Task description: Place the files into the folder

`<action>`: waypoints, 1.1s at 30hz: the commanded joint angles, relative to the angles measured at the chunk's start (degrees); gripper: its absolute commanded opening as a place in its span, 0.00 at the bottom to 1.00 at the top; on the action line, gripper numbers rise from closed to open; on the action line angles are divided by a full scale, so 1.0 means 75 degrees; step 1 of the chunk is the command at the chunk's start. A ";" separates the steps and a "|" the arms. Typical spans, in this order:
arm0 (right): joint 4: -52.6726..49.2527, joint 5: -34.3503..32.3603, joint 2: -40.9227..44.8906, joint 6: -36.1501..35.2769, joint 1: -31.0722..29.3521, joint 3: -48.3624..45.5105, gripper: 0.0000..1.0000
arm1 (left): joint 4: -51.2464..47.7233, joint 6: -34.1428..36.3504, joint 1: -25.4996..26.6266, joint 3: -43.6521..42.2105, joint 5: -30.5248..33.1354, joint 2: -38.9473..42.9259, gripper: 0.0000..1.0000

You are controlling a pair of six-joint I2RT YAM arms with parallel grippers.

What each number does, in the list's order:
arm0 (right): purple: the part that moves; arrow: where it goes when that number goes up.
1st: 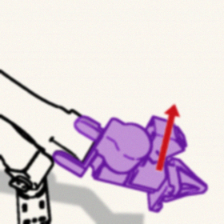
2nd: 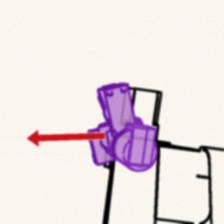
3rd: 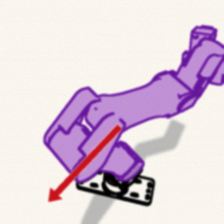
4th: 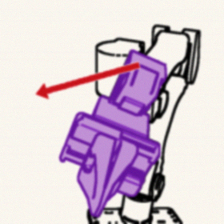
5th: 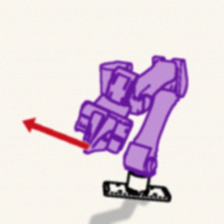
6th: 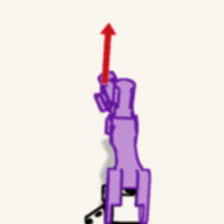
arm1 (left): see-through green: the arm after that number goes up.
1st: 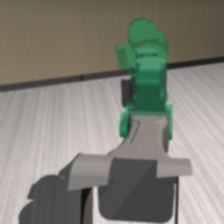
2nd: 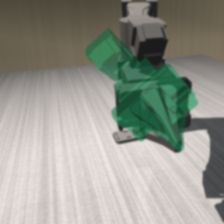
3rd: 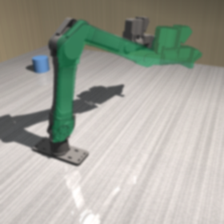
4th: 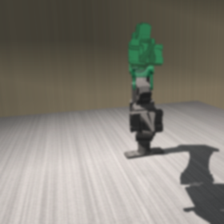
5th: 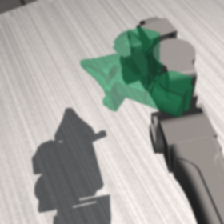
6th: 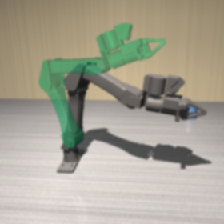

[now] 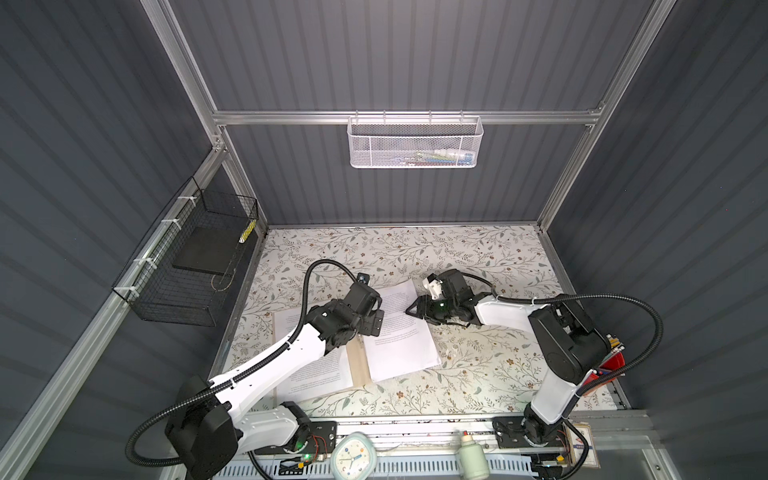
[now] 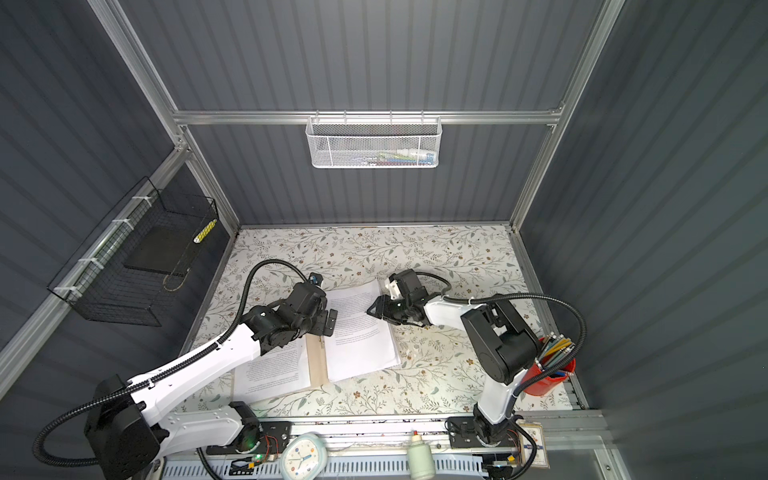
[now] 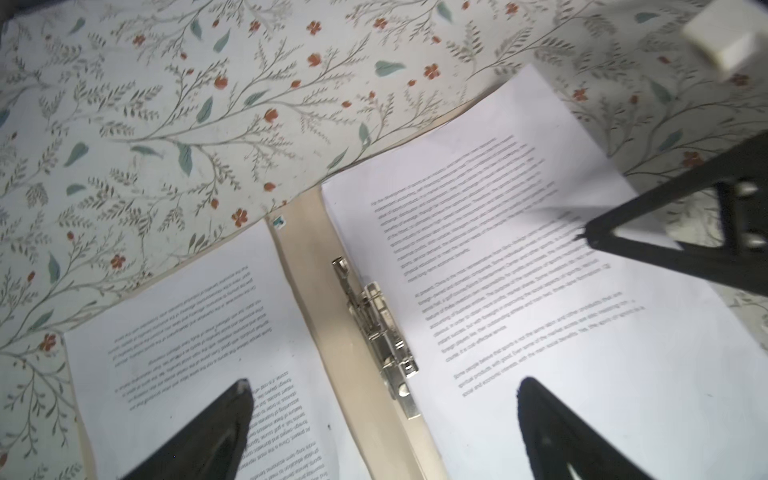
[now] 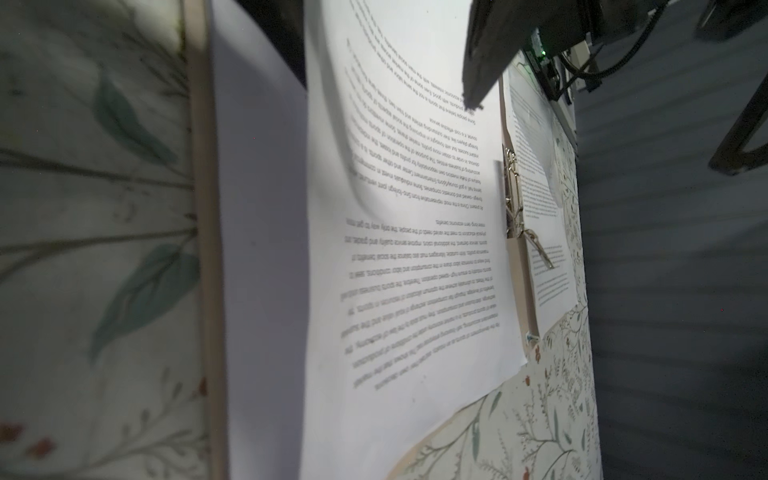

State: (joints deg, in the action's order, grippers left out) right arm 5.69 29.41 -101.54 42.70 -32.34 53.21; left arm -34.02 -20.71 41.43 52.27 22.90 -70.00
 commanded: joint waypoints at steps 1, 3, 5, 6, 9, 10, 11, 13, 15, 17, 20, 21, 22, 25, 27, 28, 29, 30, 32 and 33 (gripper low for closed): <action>-0.0227 -0.0049 0.0125 -0.0074 -0.0028 0.0162 0.59 | -0.0807 -0.0949 -0.0410 -0.0154 -0.0053 0.0046 1.00; -0.0504 -0.0316 0.0195 -0.0177 -0.0034 0.0233 0.64 | -0.1123 -0.1170 -0.0912 -0.0243 -0.0300 0.0003 1.00; -0.0941 -0.0728 0.0271 -0.0332 0.0005 0.0344 0.68 | -0.1248 -0.1340 -0.1455 -0.0433 -0.0599 0.0095 1.00; -0.1189 -0.0918 0.0328 -0.0431 0.0024 0.0406 0.71 | -0.1253 -0.1404 -0.1720 -0.0546 -0.0752 0.0176 1.00; -0.1600 -0.1269 0.0553 -0.0693 0.0110 0.0448 0.82 | -0.1232 -0.1603 -0.2404 -0.0865 -0.0952 0.0314 1.00; -0.1518 -0.1236 0.0632 -0.0761 0.0145 0.0371 0.85 | -0.1224 -0.1643 -0.2616 -0.0953 -0.0997 0.0328 1.00; -0.1428 -0.1174 0.0731 -0.0821 0.0188 0.0285 0.90 | -0.1179 -0.1706 -0.2850 -0.1048 -0.1029 0.0344 1.00; -0.1395 -0.1080 0.0871 -0.0951 0.0233 0.0197 0.97 | -0.1124 -0.1936 -0.3311 -0.1229 -0.1021 0.0362 1.00; -0.1448 -0.1037 0.0965 -0.1060 0.0248 0.0149 0.99 | -0.0954 -0.2287 -0.3821 -0.1454 -0.1019 0.0455 1.00; -0.1532 -0.1044 0.0965 -0.1119 0.0286 0.0115 0.99 | -0.0707 -0.2525 -0.4191 -0.1698 -0.0918 0.0506 1.00; -0.1496 -0.0886 0.0874 -0.1098 0.0437 -0.0017 0.99 | -0.0553 -0.2720 -0.4740 -0.1855 -0.0624 0.0391 1.00; -0.1419 -0.0807 0.0854 -0.1079 0.0483 -0.0081 0.99 | -0.0502 -0.2788 -0.4941 -0.1916 -0.0452 0.0370 1.00; -0.1382 -0.0729 0.0827 -0.1065 0.0521 -0.0130 0.99 | -0.0402 -0.2796 -0.5144 -0.1981 -0.0433 0.0400 1.00; -0.1278 -0.0481 0.0855 -0.0983 0.0614 -0.0236 0.99 | 0.0259 -0.2841 -0.5514 -0.2368 -0.0435 0.0788 1.00; -0.1286 -0.0430 0.0916 -0.0978 0.0624 -0.0285 0.99 | 0.0565 -0.2876 -0.5698 -0.2546 -0.0435 0.0873 1.00; -0.1301 -0.0409 0.0934 -0.0982 0.0628 -0.0297 0.99 | 0.0681 -0.2877 -0.5776 -0.2577 -0.0465 0.0816 1.00; -0.1337 -0.0380 0.0941 -0.1007 0.0627 -0.0309 0.99 | 0.0781 -0.2863 -0.5864 -0.2603 -0.0491 0.0733 1.00; -0.1376 -0.0370 0.0924 -0.1042 0.0636 -0.0319 0.99 | 0.0835 -0.2859 -0.5985 -0.2608 -0.0520 0.0646 1.00; -0.1443 -0.0338 0.0873 -0.1081 0.0671 -0.0298 0.99 | 0.0948 -0.2886 -0.6223 -0.2650 -0.0621 0.0534 1.00; -0.1462 -0.0323 0.0827 -0.1085 0.0699 -0.0297 0.99 | 0.1049 -0.2934 -0.6349 -0.2737 -0.0726 0.0516 1.00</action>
State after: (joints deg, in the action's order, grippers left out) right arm -4.10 25.67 -94.87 35.55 -27.57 51.64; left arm -29.41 -40.77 -3.99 33.01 17.91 -65.65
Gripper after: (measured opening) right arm 0.988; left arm 0.997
